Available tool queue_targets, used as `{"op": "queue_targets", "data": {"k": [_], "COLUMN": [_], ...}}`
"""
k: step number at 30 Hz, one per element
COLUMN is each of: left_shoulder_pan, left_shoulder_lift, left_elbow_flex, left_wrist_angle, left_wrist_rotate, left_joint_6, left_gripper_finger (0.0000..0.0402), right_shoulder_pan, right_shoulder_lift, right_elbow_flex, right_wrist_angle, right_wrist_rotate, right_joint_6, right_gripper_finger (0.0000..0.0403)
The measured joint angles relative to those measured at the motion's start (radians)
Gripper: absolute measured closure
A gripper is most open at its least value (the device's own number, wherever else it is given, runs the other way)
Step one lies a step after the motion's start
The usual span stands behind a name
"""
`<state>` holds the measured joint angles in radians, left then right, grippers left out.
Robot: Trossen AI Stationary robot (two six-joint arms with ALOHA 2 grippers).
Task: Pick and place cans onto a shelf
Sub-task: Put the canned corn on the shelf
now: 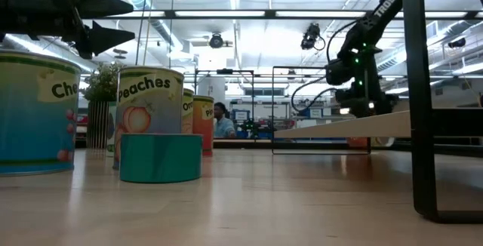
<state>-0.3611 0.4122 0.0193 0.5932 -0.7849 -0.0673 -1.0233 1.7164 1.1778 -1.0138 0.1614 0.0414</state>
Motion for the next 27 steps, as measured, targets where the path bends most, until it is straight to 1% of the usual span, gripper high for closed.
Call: {"op": "queue_targets", "data": {"k": [6, 17, 22, 27], "left_shoulder_pan": [0.000, 0.000, 0.000, 0.000], "left_shoulder_lift": [0.000, 0.000, 0.000, 0.000], "left_elbow_flex": [0.000, 0.000, 0.000, 0.000], "left_wrist_angle": [0.000, 0.000, 0.002, 0.009], "left_wrist_rotate": [0.000, 0.000, -0.001, -0.019], "left_joint_6": [0.000, 0.001, 0.001, 0.002], "left_gripper_finger": [0.0008, 0.0008, 0.0008, 0.0008], "right_shoulder_pan": [0.022, 0.147, 0.243, 0.387], "right_shoulder_lift": [-0.006, -0.006, -0.006, -0.006], "right_elbow_flex": [0.115, 0.325, 0.454, 0.588], "right_wrist_angle": [-0.092, -0.254, -0.326, -0.401], "right_wrist_rotate": [-0.002, -0.006, -0.006, -0.006], "right_joint_6": [-0.001, -0.045, -0.037, -0.011], "right_gripper_finger": [0.0088, 0.0088, 0.0089, 0.0089]}}
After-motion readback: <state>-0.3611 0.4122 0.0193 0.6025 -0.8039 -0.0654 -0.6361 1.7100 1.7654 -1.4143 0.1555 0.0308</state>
